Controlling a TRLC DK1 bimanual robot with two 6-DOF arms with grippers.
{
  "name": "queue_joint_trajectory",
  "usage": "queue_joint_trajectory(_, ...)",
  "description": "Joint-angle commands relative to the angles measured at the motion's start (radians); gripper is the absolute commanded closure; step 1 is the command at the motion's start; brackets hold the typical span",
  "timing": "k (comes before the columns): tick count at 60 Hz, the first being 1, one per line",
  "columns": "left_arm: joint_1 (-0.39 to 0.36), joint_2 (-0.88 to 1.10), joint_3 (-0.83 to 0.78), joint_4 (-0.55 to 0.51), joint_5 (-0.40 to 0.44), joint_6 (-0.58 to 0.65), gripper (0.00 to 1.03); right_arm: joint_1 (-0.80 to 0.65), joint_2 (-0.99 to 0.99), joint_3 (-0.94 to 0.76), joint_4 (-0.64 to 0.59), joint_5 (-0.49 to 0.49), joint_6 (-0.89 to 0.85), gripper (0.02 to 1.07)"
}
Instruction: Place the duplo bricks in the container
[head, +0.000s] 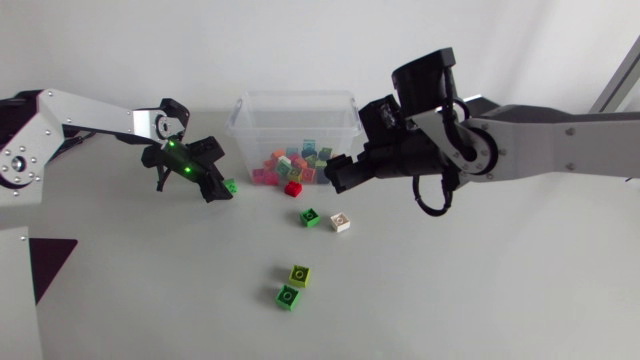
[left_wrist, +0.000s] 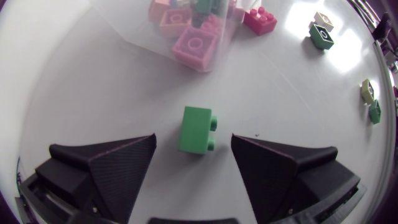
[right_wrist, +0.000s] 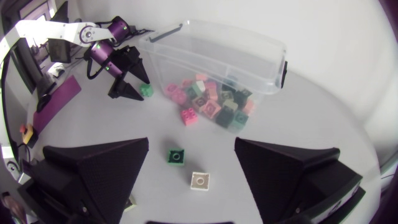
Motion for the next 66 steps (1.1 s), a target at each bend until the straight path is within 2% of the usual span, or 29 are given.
queue_joint_trajectory(1, -0.007, 0.048, 0.066, -0.051, 0.011, 0.035, 0.47, 0.008, -0.015, -0.059, -0.001, -0.007, -0.026, 0.07)
queue_joint_trajectory(2, -0.007, 0.051, 0.071, -0.055, 0.011, 0.036, 0.50, 0.011, -0.012, -0.065, -0.001, -0.007, -0.026, 0.07)
queue_joint_trajectory(5, -0.007, 0.061, 0.088, -0.078, 0.012, 0.038, 0.67, 0.015, 0.008, -0.078, -0.002, -0.002, -0.023, 0.07)
queue_joint_trajectory(10, -0.006, 0.061, 0.091, -0.084, 0.014, 0.039, 0.82, 0.017, 0.051, -0.073, -0.007, 0.015, -0.003, 0.07)
queue_joint_trajectory(15, -0.002, 0.056, 0.097, -0.104, 0.018, 0.039, 0.83, 0.018, 0.094, -0.061, -0.016, 0.015, 0.032, 0.08)
queue_joint_trajectory(20, 0.005, 0.045, 0.106, -0.147, 0.040, 0.039, 0.84, 0.021, 0.133, -0.045, -0.025, 0.032, 0.058, 0.13)
queue_joint_trajectory(24, 0.011, 0.013, 0.096, -0.207, 0.061, 0.056, 0.84, 0.029, 0.179, -0.030, -0.031, 0.056, 0.063, 0.14)
queue_joint_trajectory(31, 0.022, -0.078, 0.011, -0.210, 0.078, 0.065, 0.84, 0.041, 0.255, 0.005, -0.048, 0.085, 0.054, 0.14)
queue_joint_trajectory(34, 0.028, -0.122, -0.026, -0.210, 0.092, 0.065, 0.84, 0.047, 0.288, 0.021, -0.053, 0.098, 0.046, 0.18)
queue_joint_trajectory(47, 0.030, -0.303, -0.148, -0.212, 0.132, 0.050, 0.84, 0.054, 0.394, 0.085, -0.051, 0.145, 0.042, 0.22)
queue_joint_trajectory(50, 0.027, -0.344, -0.162, -0.218, 0.146, 0.035, 0.84, 0.054, 0.410, 0.099, -0.053, 0.156, 0.043, 0.23)
queue_joint_trajectory(55, 0.021, -0.406, -0.167, -0.227, 0.175, -0.002, 0.84, 0.052, 0.425, 0.119, -0.053, 0.173, 0.043, 0.29)
queue_joint_trajectory(66, -0.030, -0.502, -0.150, -0.226, 0.190, -0.111, 0.84, 0.049, 0.460, 0.168, -0.114, 0.184, 0.042, 0.30)
